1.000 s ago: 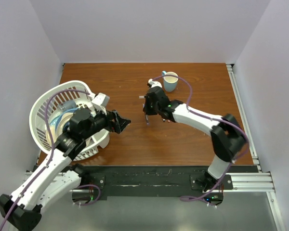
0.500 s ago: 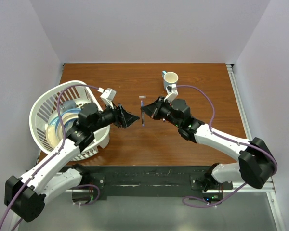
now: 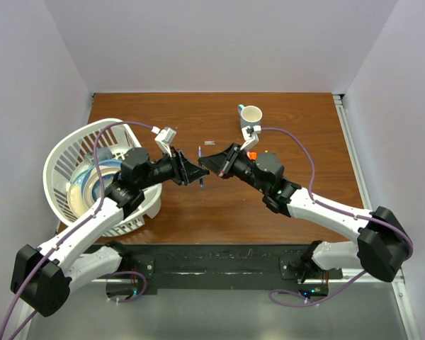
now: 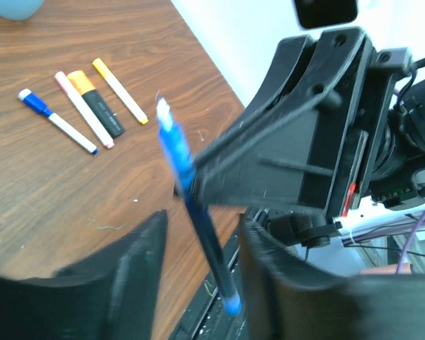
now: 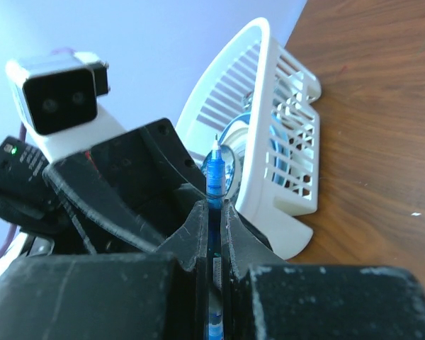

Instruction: Insert the pens into the pen caps

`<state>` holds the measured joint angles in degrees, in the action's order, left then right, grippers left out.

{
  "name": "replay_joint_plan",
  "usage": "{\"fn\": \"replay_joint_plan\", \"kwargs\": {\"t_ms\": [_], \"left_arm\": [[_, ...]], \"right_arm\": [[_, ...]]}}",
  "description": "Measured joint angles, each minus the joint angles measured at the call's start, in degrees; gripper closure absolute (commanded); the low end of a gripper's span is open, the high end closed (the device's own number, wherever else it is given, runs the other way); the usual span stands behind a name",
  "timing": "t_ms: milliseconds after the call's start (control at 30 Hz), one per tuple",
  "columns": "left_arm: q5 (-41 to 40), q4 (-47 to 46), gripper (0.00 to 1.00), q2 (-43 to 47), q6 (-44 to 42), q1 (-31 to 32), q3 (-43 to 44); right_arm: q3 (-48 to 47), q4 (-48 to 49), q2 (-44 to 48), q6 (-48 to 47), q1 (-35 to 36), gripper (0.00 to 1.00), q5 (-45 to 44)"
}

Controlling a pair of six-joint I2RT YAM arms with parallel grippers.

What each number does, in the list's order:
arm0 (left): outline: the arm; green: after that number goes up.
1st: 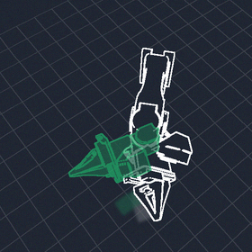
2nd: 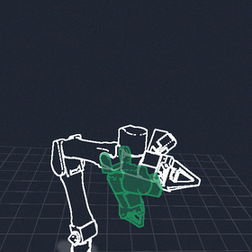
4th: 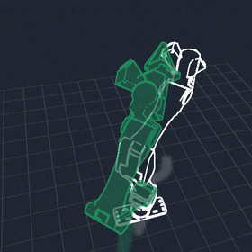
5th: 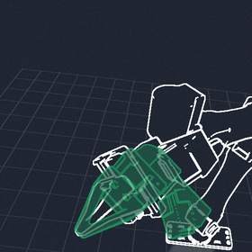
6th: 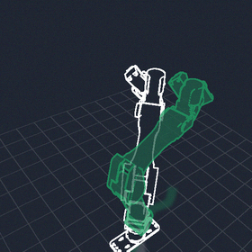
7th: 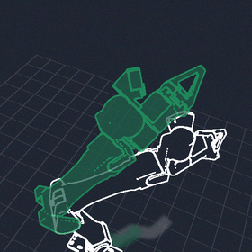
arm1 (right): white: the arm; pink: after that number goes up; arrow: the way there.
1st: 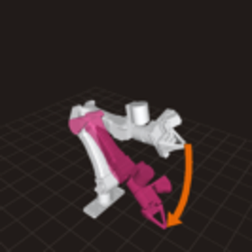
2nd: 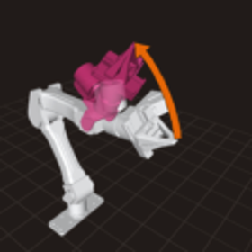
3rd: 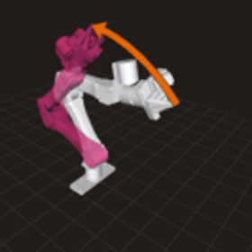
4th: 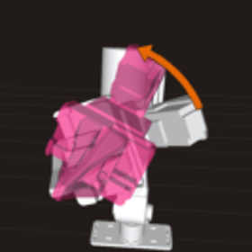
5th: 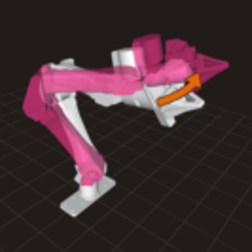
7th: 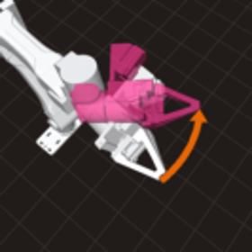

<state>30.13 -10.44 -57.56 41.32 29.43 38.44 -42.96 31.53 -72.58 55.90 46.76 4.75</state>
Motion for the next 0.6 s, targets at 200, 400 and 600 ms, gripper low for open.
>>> {"fn": "replay_joint_plan", "kwargs": {"t_ms": [200,400,600], "left_arm": [[0.94,-0.83,1.0,0.17,1.64,-0.39,-0.22],[0.13,1.29,1.0,1.9,1.09,-0.39,-0.39],[-3.91,9.01,1.0,5.09,-4.26,-0.28,0.07]], "right_arm": [[-0.2,0.74,-0.09,-0.66,1.38,1.0,0.22],[-1.57,-1.51,-0.04,-2.21,1.79,0.61,0.09],[-7.41,-8.17,0.87,-8.22,1.9,0.46,-1.53]]}}
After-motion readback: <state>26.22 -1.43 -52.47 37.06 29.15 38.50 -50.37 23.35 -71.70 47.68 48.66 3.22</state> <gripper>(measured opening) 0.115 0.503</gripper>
